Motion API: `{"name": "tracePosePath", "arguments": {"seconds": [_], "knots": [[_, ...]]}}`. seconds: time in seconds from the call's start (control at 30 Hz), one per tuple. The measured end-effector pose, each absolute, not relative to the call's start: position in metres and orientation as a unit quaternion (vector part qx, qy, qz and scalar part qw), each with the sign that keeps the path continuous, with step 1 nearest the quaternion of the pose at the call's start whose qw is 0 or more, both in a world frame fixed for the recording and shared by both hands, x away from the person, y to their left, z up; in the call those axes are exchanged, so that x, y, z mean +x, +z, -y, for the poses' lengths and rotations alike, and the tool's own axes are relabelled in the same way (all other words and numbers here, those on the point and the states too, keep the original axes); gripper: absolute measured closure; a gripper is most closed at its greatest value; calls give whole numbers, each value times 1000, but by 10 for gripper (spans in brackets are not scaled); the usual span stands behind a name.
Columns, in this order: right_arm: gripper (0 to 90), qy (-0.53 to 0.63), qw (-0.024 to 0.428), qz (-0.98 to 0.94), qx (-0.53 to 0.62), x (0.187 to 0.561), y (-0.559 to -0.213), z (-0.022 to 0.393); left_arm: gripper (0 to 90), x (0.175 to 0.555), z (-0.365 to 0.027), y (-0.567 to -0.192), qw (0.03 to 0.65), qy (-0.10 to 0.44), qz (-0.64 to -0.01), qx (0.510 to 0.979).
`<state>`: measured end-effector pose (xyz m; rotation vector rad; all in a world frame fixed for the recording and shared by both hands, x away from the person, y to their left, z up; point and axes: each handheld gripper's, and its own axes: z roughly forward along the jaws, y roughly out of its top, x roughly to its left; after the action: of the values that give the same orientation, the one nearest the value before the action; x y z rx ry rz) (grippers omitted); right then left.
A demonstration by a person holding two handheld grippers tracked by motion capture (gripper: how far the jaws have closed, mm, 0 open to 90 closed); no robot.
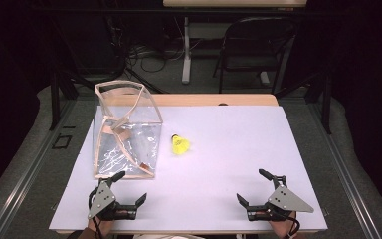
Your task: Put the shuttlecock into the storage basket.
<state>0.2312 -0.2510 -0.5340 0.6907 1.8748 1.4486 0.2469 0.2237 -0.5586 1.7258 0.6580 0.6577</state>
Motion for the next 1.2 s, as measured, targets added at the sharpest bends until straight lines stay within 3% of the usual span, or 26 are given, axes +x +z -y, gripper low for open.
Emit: {"name": "tracePosePath", "arguments": {"seconds": [1.2], "knots": [[0, 550, 312, -727, 268, 236, -536, 249, 1, 264, -197, -555, 543, 249, -254, 761]]}}
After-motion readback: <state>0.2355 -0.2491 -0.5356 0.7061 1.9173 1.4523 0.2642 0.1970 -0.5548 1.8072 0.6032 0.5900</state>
